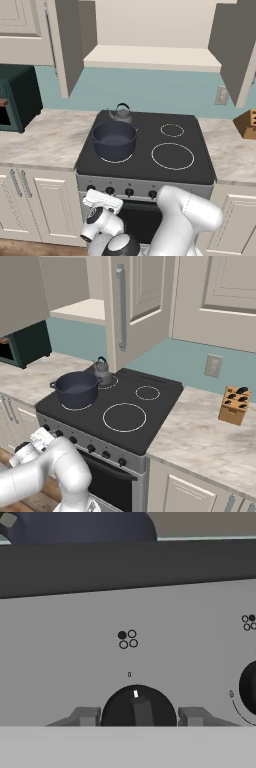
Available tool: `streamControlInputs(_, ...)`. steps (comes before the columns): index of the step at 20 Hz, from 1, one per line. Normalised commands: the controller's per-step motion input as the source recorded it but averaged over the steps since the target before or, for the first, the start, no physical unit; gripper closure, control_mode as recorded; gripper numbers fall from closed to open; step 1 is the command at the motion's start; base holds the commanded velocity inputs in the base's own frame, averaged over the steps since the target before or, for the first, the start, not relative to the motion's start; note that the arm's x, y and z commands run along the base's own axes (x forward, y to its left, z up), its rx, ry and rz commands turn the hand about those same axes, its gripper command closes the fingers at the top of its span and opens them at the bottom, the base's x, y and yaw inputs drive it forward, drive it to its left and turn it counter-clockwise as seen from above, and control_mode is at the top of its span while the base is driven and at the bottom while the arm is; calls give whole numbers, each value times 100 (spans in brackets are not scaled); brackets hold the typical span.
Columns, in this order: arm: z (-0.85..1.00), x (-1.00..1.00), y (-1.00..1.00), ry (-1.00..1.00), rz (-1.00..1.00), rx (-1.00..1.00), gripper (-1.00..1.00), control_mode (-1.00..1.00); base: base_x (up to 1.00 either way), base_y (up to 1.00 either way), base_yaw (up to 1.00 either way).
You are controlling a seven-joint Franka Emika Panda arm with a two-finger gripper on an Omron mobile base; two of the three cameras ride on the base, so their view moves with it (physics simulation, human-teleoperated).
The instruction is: Pick the kettle from the cabinet and place it on a stove burner. Then pick the pot from the counter and place it on another stove burner. Finally, turn both burners on.
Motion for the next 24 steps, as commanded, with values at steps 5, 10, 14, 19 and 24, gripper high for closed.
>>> streamControlInputs(5,0,0,0,0,1,-8,100,-100,0,0,0)
streamControlInputs(10,4,-4,-2,0,0,-15,100,-100,0,0,0)
streamControlInputs(14,3,-5,0,0,0,-17,100,-100,0,0,0)
streamControlInputs(19,5,-6,0,0,0,-16,100,-100,0,0,0)
streamControlInputs(24,8,-8,-5,0,0,-16,100,-100,0,0,0)
